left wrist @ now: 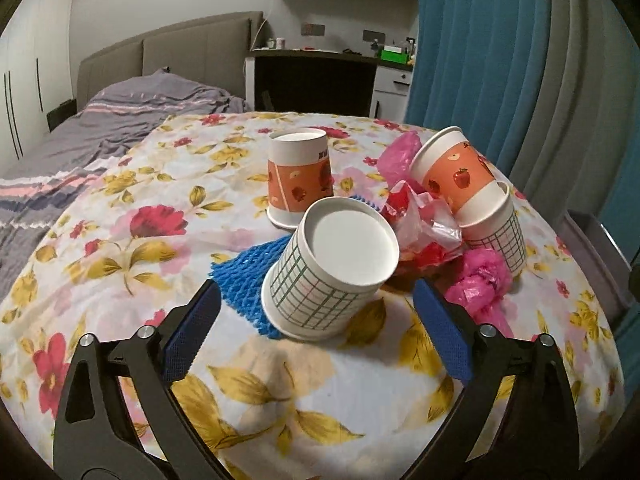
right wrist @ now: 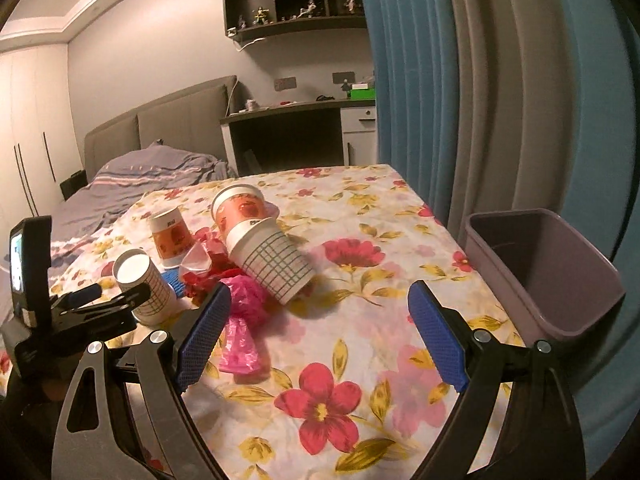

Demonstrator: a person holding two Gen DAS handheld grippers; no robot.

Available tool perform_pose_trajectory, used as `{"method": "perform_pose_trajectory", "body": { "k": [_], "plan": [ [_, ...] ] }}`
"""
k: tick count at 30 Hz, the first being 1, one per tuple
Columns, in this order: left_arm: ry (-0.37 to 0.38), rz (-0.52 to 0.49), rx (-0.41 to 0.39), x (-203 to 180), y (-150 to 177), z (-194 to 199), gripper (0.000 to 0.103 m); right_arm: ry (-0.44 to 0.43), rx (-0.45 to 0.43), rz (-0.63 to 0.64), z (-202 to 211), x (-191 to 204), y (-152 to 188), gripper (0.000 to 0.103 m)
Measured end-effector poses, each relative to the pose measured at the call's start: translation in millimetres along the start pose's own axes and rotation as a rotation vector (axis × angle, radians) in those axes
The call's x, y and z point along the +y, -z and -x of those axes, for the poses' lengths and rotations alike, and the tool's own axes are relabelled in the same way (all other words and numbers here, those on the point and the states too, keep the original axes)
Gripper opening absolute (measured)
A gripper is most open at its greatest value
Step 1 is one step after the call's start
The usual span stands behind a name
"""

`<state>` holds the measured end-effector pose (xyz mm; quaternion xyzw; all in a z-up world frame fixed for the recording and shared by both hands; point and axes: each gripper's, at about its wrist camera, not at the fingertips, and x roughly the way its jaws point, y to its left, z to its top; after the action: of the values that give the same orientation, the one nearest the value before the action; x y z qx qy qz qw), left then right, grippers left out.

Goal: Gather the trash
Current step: 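Move both open tools back over the remaining trash, then grasp the pink plastic bag with the right tool while the left tool grasps the green-grid cup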

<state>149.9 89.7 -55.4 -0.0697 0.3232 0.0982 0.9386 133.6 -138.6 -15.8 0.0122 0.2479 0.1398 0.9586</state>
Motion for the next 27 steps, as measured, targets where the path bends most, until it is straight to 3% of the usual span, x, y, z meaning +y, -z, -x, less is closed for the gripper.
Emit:
{"method": "perform_pose_trajectory", "body": {
  "k": [8,16,24,27],
  "plan": [
    [0.021,-0.001,0.044,-1.9,-2.5,-16.8,0.062,-0.018,0.012,0.031,-11.7,11.3,-5.9,0.087],
    [0.038,0.003,0.023,0.1,-2.7,-15.3,0.059,-0.033,0.036,0.048,-22.8,18.1,-5.7,0.087],
    [0.04,0.03,-0.069,9.0,-7.0,18.8,0.058,-0.081,0.149,0.095,-53.0,40.2,13.2,0.086],
    [0.042,0.039,-0.083,13.4,-4.6,30.9,0.058,-0.097,0.201,0.116,-65.5,50.5,19.8,0.081]
  ]
}}
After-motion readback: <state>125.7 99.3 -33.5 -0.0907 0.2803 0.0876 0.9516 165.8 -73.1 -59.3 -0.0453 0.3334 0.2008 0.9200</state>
